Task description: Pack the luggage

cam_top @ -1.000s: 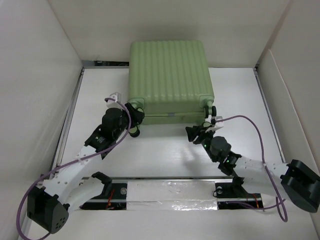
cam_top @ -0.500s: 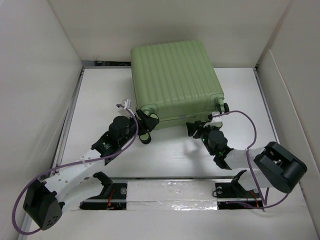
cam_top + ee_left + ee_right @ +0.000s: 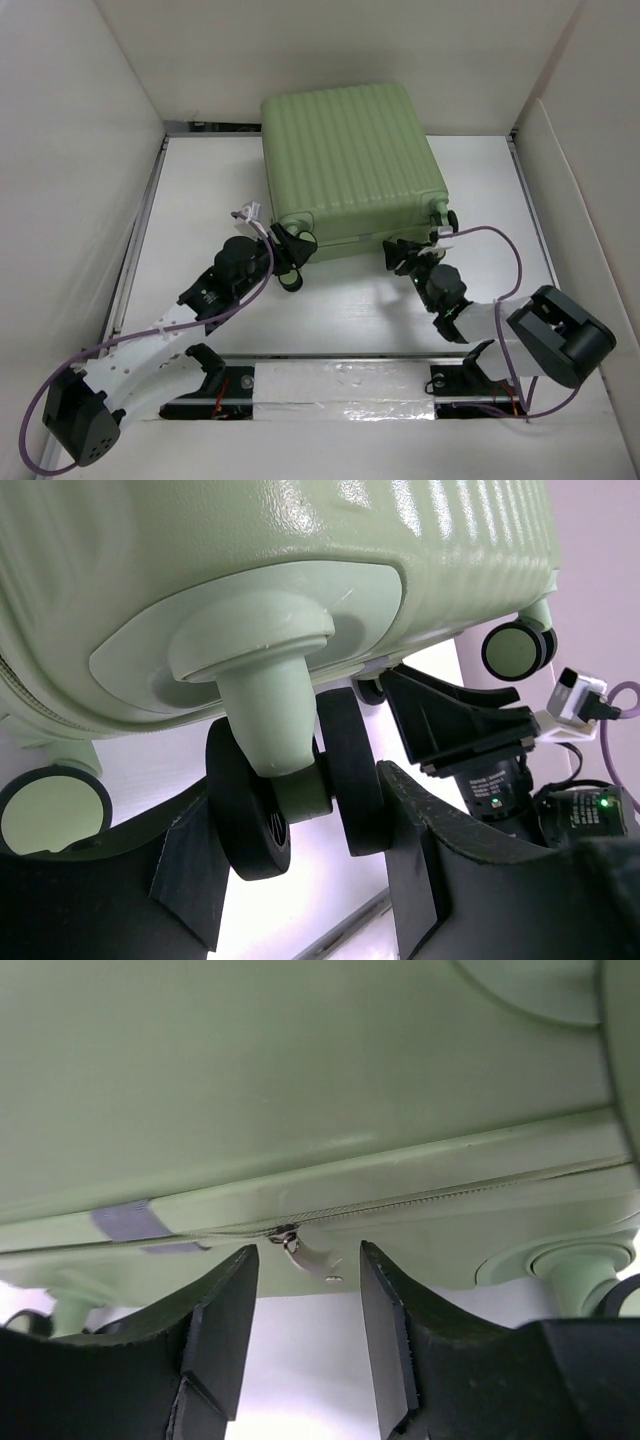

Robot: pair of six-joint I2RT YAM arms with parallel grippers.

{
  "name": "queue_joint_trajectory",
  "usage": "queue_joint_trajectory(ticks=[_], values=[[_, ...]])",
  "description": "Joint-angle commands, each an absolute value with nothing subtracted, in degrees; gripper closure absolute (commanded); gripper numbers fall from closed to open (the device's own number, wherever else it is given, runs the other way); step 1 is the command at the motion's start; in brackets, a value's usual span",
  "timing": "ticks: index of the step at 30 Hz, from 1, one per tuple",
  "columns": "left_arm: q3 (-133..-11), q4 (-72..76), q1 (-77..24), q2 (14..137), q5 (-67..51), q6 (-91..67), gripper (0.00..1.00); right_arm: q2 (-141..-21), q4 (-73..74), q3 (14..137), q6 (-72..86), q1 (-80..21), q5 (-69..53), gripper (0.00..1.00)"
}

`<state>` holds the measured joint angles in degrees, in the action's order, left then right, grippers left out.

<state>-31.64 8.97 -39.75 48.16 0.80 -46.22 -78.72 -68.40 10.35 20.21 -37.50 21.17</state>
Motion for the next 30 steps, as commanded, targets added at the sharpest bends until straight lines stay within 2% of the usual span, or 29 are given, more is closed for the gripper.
queue_joint_trajectory(ticks=[1, 5, 8, 16, 22, 30], values=[[-32.1, 13.4, -42.4, 44.1, -8.1, -39.5, 1.00, -74.3, -68.1, 8.2, 20.0, -38.5, 18.9, 0.48], [-32.0, 13.9, -42.4, 44.6, -8.4, -39.9, 1.00, -65.4, -58.4, 6.7, 21.4, -39.0, 20.7, 0.47], [-31.7, 14.9, -42.4, 45.0, -9.1, -40.3, 1.00, -64.6, -56.7, 8.0, 18.0, -37.1, 20.0, 0.46], [-32.7, 14.2, -42.4, 45.0, -9.1, -39.6, 1.00, -71.0, -55.0, 13.9, 16.5, -35.9, 14.9, 0.46], [-32.5, 14.4, -42.4, 45.1, -9.4, -39.6, 1.00, -76.8, -61.9, 13.7, 16.4, -34.5, 12.8, 0.47], [-33.0, 14.4, -42.4, 45.8, -9.6, -39.4, 1.00, -79.9, -67.9, 15.4, 12.4, -33.3, 12.2, 0.56]])
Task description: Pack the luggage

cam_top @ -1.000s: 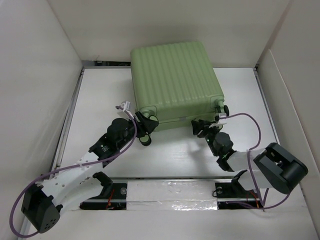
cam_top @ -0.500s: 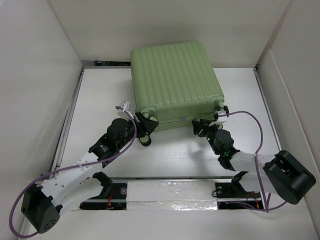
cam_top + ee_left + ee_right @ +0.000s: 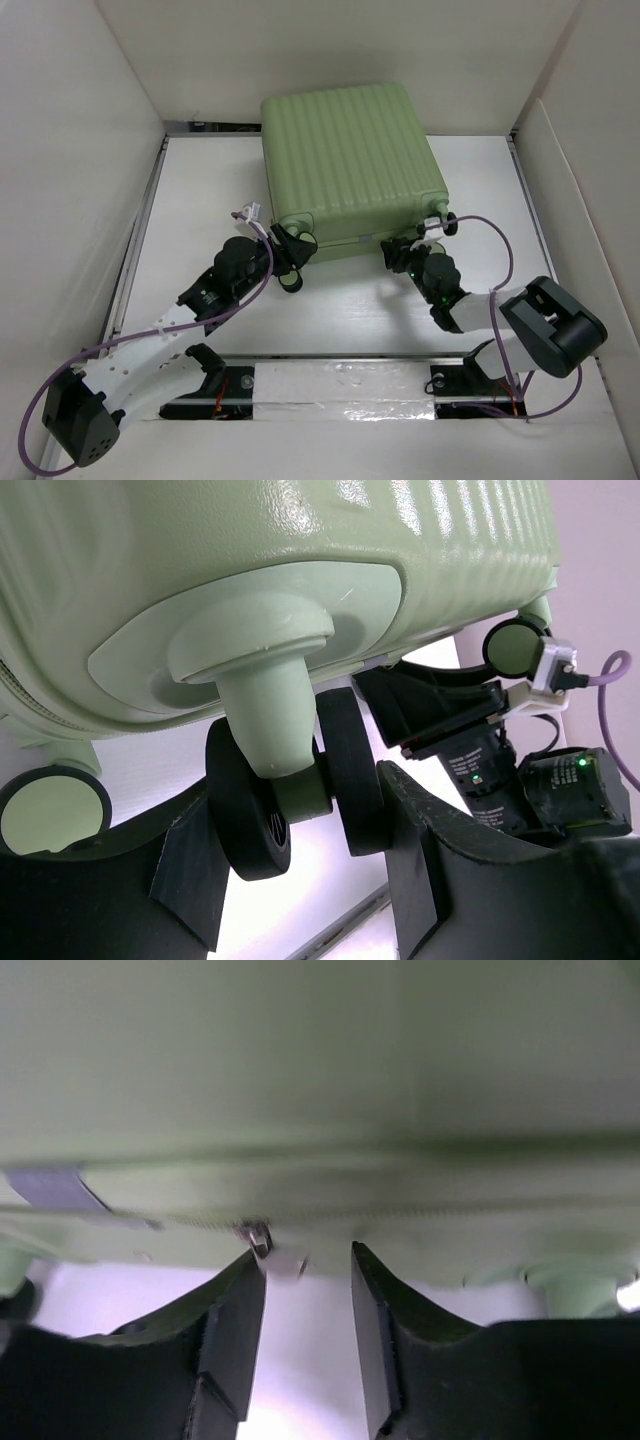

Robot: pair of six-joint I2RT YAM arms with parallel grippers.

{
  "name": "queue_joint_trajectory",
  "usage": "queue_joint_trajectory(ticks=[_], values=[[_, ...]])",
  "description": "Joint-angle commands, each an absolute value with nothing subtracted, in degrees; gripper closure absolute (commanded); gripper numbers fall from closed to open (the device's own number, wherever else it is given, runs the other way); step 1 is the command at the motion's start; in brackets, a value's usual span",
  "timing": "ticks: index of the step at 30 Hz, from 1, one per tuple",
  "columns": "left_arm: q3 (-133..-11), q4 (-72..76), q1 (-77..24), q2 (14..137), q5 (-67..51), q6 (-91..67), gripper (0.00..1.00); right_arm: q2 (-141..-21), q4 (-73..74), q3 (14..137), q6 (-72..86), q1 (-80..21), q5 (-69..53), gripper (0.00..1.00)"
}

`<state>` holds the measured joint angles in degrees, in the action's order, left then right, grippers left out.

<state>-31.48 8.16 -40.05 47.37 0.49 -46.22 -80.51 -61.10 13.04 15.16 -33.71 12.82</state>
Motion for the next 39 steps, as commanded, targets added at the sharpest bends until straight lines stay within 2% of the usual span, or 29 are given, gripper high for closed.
queue_joint_trajectory(ticks=[1, 8, 10, 11, 12, 14, 15, 20, 28, 32, 39], values=[[-32.9, 14.4, -42.4, 45.8, -9.6, -39.4, 1.00, -79.6, -67.9, 15.4, 11.9, -33.3, 12.4, 0.56], [-32.6, 15.1, -42.4, 46.8, -10.1, -39.6, 1.00, -77.8, -65.9, 14.8, 11.9, -33.3, 14.2, 0.56], [-32.5, 15.5, -42.4, 46.9, -10.3, -39.7, 1.00, -78.5, -67.7, 14.9, 11.5, -33.8, 13.9, 0.60], [-32.5, 15.5, -42.4, 46.9, -10.2, -39.8, 1.00, -79.4, -68.8, 14.8, 11.3, -33.8, 13.5, 0.65], [-32.3, 15.7, -42.4, 47.0, -10.3, -39.8, 1.00, -80.1, -70.2, 14.6, 11.3, -33.8, 13.4, 0.78], [-32.3, 16.3, -42.4, 47.2, -10.5, -40.0, 1.00, -80.9, -71.7, 14.8, 11.5, -33.8, 12.8, 0.89], [-32.3, 17.0, -42.4, 47.5, -10.8, -40.1, 1.00, -81.1, -71.5, 15.3, 11.6, -33.8, 12.8, 1.00], [-32.4, 21.9, -42.4, 50.7, -14.0, -41.7, 1.00, -81.4, -71.1, 15.8, 11.7, -39.4, 13.5, 1.00], [-37.1, 36.8, -42.4, 60.9, -21.6, -47.2, 1.00, -82.9, -68.2, 16.5, 16.3, -62.5, 24.6, 1.00], [-41.4, 45.3, -43.4, 66.6, -24.0, -51.2, 1.00, -90.1, -72.2, 20.8, 19.1, -68.0, 24.1, 1.00], [-46.9, 46.1, -50.4, 69.1, -19.3, -50.9, 1.00, -105.5, -82.1, 35.8, 24.3, -72.2, 17.4, 1.00]])
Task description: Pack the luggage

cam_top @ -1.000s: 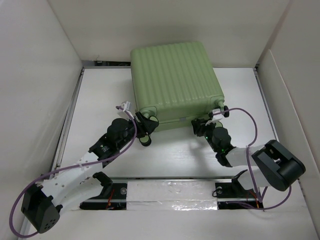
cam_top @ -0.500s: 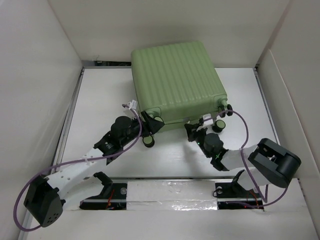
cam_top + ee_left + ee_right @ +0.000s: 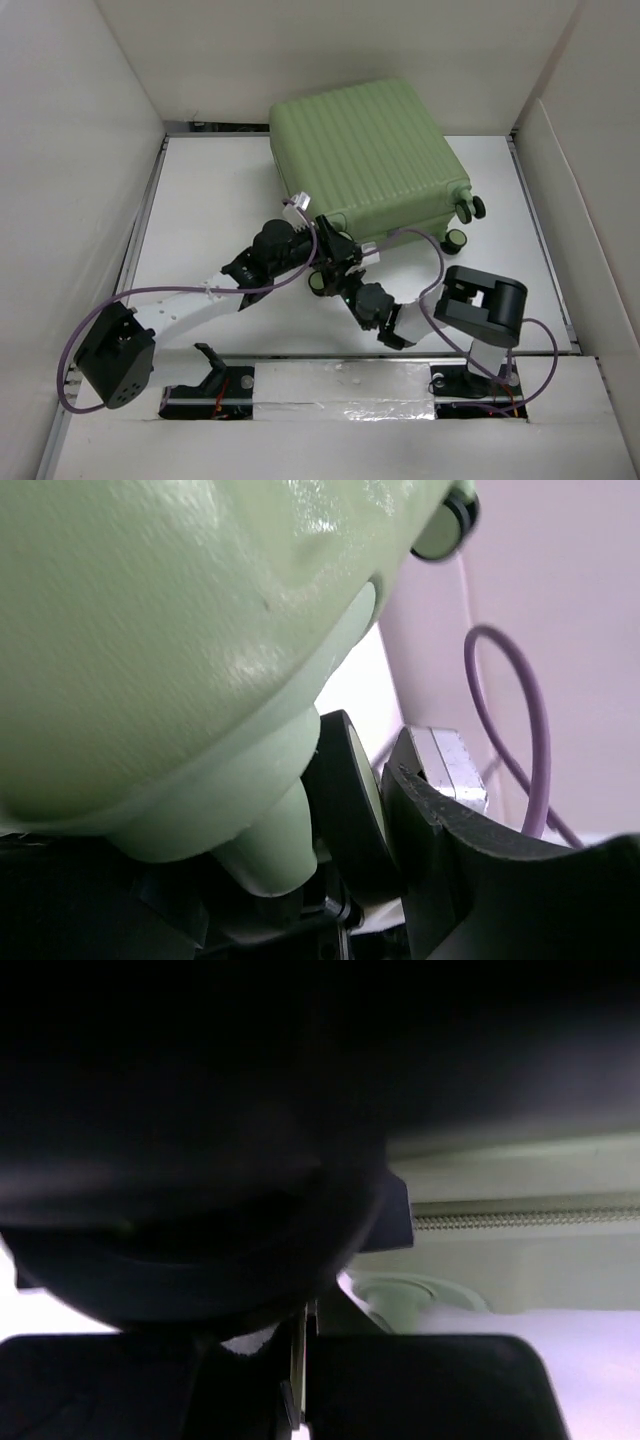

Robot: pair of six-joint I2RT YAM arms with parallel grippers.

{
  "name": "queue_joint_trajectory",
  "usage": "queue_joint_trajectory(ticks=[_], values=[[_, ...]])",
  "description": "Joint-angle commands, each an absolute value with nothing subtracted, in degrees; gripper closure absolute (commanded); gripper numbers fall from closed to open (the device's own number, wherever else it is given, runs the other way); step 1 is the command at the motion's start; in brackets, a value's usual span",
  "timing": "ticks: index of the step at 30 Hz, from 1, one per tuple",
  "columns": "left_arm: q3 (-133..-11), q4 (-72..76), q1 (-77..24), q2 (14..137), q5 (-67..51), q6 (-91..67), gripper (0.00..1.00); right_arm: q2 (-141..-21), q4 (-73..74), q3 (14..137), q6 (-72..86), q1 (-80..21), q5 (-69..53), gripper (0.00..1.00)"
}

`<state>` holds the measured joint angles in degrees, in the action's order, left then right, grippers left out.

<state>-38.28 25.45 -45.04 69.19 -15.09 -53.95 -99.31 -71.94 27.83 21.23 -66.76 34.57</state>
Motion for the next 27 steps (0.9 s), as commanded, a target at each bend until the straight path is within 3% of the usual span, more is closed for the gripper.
queue_joint_trajectory(ticks=[1, 5, 8, 9, 11, 12, 14, 18, 21, 23, 24, 26, 27], values=[[-46.8, 46.6, -51.2, 68.9, -18.8, -51.1, 1.00, -107.5, -84.6, 37.8, 27.4, -72.2, 16.5, 1.00], [-43.3, 50.8, -52.4, 68.4, -16.0, -53.8, 1.00, -117.1, -100.1, 42.0, 35.4, -72.7, 16.5, 1.00], [-41.4, 52.2, -52.4, 68.6, -15.7, -55.0, 0.99, -120.3, -101.9, 43.5, 37.8, -72.7, 18.0, 1.00], [-40.9, 52.3, -52.4, 68.4, -15.9, -55.2, 0.87, -120.2, -103.0, 42.5, 37.5, -72.7, 19.0, 0.84], [-39.7, 50.3, -52.4, 66.1, -14.1, -54.0, 0.70, -117.4, -103.6, 36.8, 35.5, -74.1, 24.6, 0.63], [-39.5, 47.3, -51.9, 64.9, -13.2, -53.2, 0.53, -116.0, -103.6, 34.4, 34.6, -74.1, 26.2, 0.49], [-39.2, 41.9, -51.9, 61.2, -9.3, -49.4, 0.35, -111.7, -103.2, 27.2, 32.9, -74.6, 31.1, 0.37], [-41.6, 29.1, -51.9, 54.5, -0.7, -41.3, 0.23, -106.6, -101.2, 17.9, 33.2, -75.1, 33.7, 0.34], [-41.7, 22.3, -51.9, 48.1, 8.5, -36.8, 0.23, -105.1, -99.6, 14.2, 33.7, -77.5, 34.8, 0.34], [-39.7, 16.5, -51.3, 42.5, 15.7, -36.0, 0.27, -104.0, -100.5, 11.2, 33.4, -78.6, 35.5, 0.39], [-38.5, 14.2, -51.3, 40.5, 17.6, -35.7, 0.40, -103.5, -100.6, 10.5, 33.1, -79.3, 35.6, 0.54], [-34.1, 12.2, -51.3, 35.5, 21.6, -36.0, 0.62, -101.3, -100.5, 8.6, 32.4, -79.3, 35.8, 0.71], [-32.6, 10.1, -50.7, 34.5, 22.2, -37.8, 0.79, -100.3, -99.8, 8.3, 32.0, -79.3, 35.5, 0.89]])
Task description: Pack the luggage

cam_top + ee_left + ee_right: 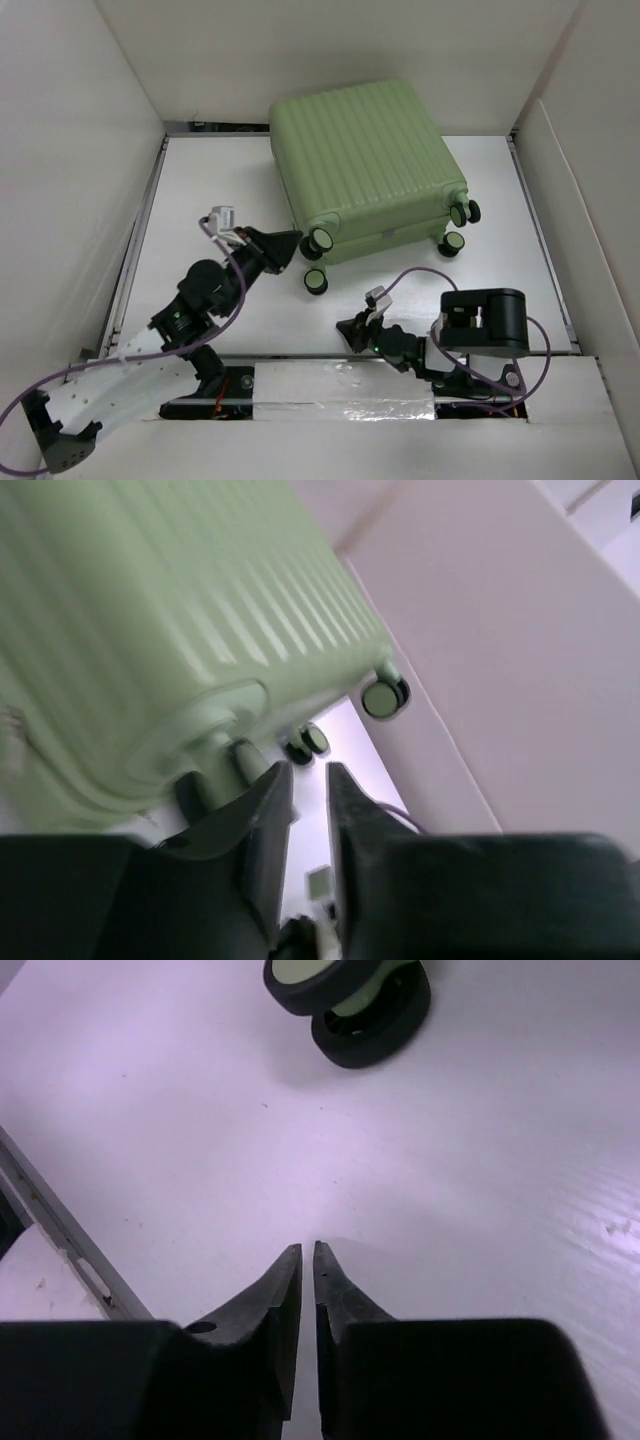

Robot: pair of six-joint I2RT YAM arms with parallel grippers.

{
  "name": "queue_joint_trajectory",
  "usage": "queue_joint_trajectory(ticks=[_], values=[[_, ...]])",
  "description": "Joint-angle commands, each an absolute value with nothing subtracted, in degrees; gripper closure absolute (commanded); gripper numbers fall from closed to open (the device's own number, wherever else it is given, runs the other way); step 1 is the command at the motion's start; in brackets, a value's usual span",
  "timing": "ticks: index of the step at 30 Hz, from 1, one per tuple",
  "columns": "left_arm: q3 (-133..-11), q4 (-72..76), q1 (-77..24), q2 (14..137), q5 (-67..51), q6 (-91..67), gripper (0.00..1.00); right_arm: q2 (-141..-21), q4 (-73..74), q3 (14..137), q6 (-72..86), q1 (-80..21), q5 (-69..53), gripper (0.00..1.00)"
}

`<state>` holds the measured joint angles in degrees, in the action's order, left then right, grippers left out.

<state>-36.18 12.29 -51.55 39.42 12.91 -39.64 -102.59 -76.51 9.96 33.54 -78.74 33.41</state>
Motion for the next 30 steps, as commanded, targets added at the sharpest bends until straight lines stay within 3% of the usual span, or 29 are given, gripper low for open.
queue_joint_trajectory(ticks=[1, 4, 8, 14, 17, 22, 30], values=[[-31.2, 9.2, -50.7, 33.6, 22.5, -38.9, 0.85, -97.4, -99.0, 8.1, 30.7, -79.3, 35.3, 0.94], [-25.3, 8.7, -50.7, 32.7, 20.1, -41.7, 0.97, -91.1, -88.0, 9.6, 28.7, -79.3, 35.2, 1.00], [-18.4, 15.5, -53.1, 37.2, 17.1, -41.6, 1.00, -76.1, -59.9, 15.1, 27.9, -80.6, 41.6, 1.00], [-18.0, 26.0, -56.9, 46.3, 21.1, -38.2, 0.87, -60.2, -37.2, 18.7, 26.5, -80.6, 46.4, 1.00], [-17.7, 31.3, -56.9, 50.4, 21.6, -37.9, 0.77, -53.1, -28.9, 20.6, 26.4, -80.6, 47.5, 0.95], [-17.7, 40.4, -56.9, 57.5, 23.3, -36.9, 0.73, -46.9, -22.7, 22.5, 25.5, -76.9, 44.6, 0.83], [-21.1, 43.0, -56.9, 66.8, 30.7, -35.8, 0.73, -43.7, -22.5, 22.1, 24.0, -76.4, 42.0, 0.82]])
